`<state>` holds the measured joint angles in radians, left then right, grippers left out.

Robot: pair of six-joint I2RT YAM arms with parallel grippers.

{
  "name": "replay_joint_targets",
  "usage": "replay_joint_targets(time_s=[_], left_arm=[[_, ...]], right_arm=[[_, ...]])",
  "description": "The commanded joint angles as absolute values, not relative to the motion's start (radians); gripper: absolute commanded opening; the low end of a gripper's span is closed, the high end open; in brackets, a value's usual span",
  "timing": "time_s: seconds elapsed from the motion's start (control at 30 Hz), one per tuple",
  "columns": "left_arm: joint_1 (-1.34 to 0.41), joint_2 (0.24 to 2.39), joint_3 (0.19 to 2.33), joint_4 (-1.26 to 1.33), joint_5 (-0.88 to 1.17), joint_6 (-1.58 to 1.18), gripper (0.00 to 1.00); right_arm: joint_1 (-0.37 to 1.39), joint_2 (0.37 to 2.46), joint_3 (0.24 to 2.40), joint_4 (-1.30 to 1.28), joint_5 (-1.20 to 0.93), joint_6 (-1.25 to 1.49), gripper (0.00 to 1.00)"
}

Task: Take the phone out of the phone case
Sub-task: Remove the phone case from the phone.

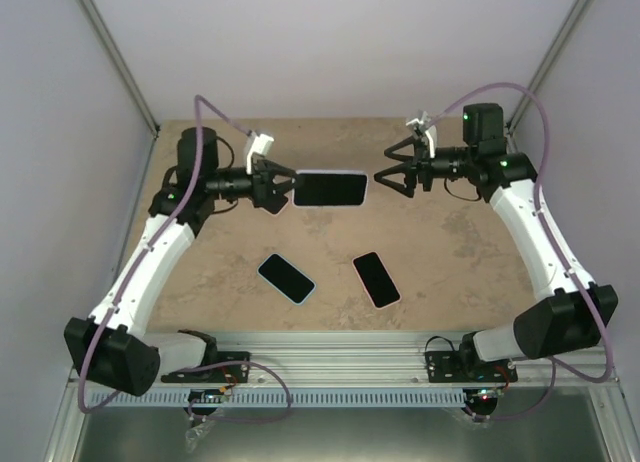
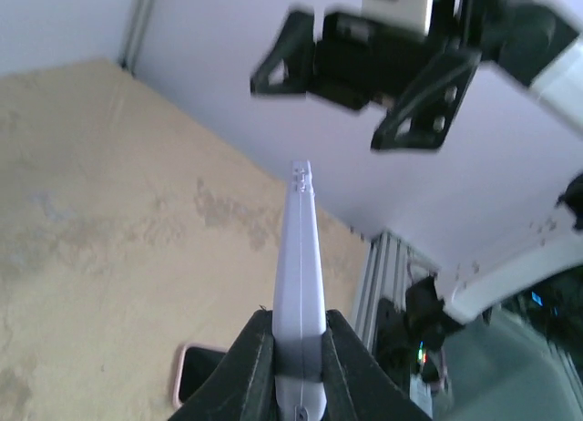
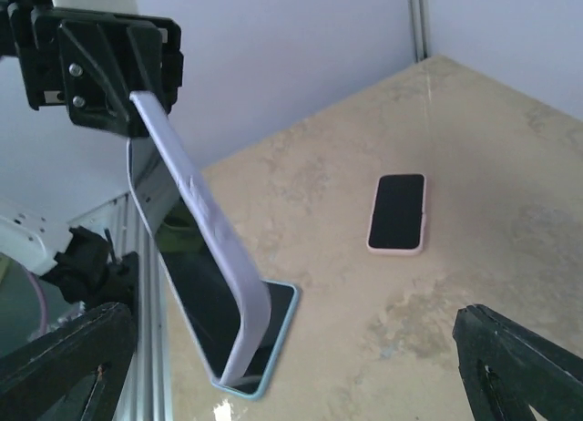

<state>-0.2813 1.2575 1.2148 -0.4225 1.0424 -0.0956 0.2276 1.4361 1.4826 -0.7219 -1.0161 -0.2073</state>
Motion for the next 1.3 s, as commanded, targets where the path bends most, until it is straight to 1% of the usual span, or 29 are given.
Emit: replay_joint_targets(time_s=[0.0,0.03,0.1,0.23,0.33,0.43,0.6,0.77,0.93,1.07,1.1,1.27], left_arm=[[-0.233,1.192,1.182,0.084,0.986,-0.542,0.0],[-0.221,1.188,1.182,0.115,0.955,-0.611,0.0],[-0.203,1.18,1.162,0.277,0.91,-0.762,0.0],[-0.193,1.177,1.106,0.519,0.807,-1.028,0.0],[-0.193,1.187,1.065,0.61,0.708,-1.192,0.0],[-0.193,1.191,1.028,0.678,0.659,-1.281,0.0],[-0.196,1.184,0.981,0.668,0.638,-1.316,0.0],[-0.198,1.182,0.941,0.695,0.62,-1.327,0.0],[-0.217,1.191,0.928,0.689,0.62,-1.32,0.0],[-0.241,1.205,0.926,0.694,0.618,-1.315,0.0],[-0.246,1.207,0.923,0.695,0.617,-1.313,0.0],[-0.26,1.215,0.913,0.697,0.613,-1.302,0.0]], right_arm=[[0.213,1.356,1.384,-0.43,-1.124,0.104,0.98],[0.212,1.337,1.351,-0.356,-1.113,0.171,0.98],[0.212,1.303,1.291,-0.213,-1.098,0.299,0.98],[0.211,1.289,1.223,0.013,-1.082,0.525,0.98],[0.212,1.306,1.194,0.165,-1.052,0.7,0.97],[0.216,1.328,1.145,0.34,-1.032,0.916,0.94],[0.251,1.393,1.132,0.523,-0.996,1.154,0.9],[0.278,1.482,1.161,0.613,-0.959,1.277,0.88],[0.317,1.533,1.204,0.636,-0.941,1.299,0.86],[0.342,1.571,1.236,0.641,-0.929,1.311,0.83],[0.347,1.583,1.242,0.647,-0.928,1.314,0.81],[0.368,1.624,1.268,0.702,-0.922,1.344,0.64]])
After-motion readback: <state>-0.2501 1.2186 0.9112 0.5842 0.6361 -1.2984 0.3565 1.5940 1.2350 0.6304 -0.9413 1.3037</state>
